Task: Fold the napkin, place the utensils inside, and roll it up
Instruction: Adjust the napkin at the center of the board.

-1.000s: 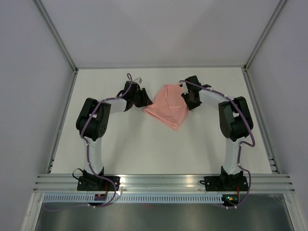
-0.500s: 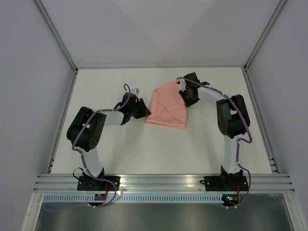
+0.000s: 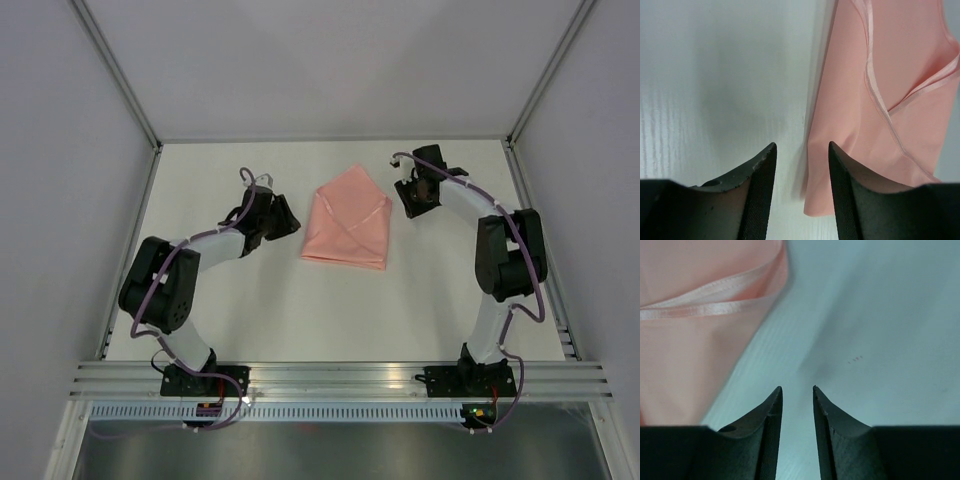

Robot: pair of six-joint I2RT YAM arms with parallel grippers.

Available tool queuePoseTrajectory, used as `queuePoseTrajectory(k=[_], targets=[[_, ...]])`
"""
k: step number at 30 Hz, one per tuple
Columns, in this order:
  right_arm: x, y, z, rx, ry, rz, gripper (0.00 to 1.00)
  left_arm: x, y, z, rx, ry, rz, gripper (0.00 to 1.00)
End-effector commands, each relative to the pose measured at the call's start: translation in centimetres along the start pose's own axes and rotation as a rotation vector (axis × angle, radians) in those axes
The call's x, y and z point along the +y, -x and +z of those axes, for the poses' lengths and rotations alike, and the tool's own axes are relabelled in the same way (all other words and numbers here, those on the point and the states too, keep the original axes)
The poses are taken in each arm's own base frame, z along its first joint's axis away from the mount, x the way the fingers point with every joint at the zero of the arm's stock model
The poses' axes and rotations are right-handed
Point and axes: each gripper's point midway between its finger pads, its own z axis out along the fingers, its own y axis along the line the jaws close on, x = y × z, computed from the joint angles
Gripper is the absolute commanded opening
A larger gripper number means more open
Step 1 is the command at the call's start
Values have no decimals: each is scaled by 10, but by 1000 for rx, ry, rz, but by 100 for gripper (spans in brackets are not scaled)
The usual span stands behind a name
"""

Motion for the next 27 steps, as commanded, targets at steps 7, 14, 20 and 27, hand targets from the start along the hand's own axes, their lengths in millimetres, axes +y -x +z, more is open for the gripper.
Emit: queuePoseTrajectory(k=[7, 14, 20, 27], targets=[[14, 54, -98, -283, 74, -162, 45, -36, 77, -53, -188, -50, 79, 54], [91, 47, -105, -341, 221, -422, 52, -61, 108, -101, -296, -121, 85, 54], [154, 30, -93, -336, 328, -599, 55, -81, 120, -145, -328, -189, 102, 56], [193, 4, -73, -308, 336, -759, 58, -91, 132, -177, -372, -214, 118, 57]])
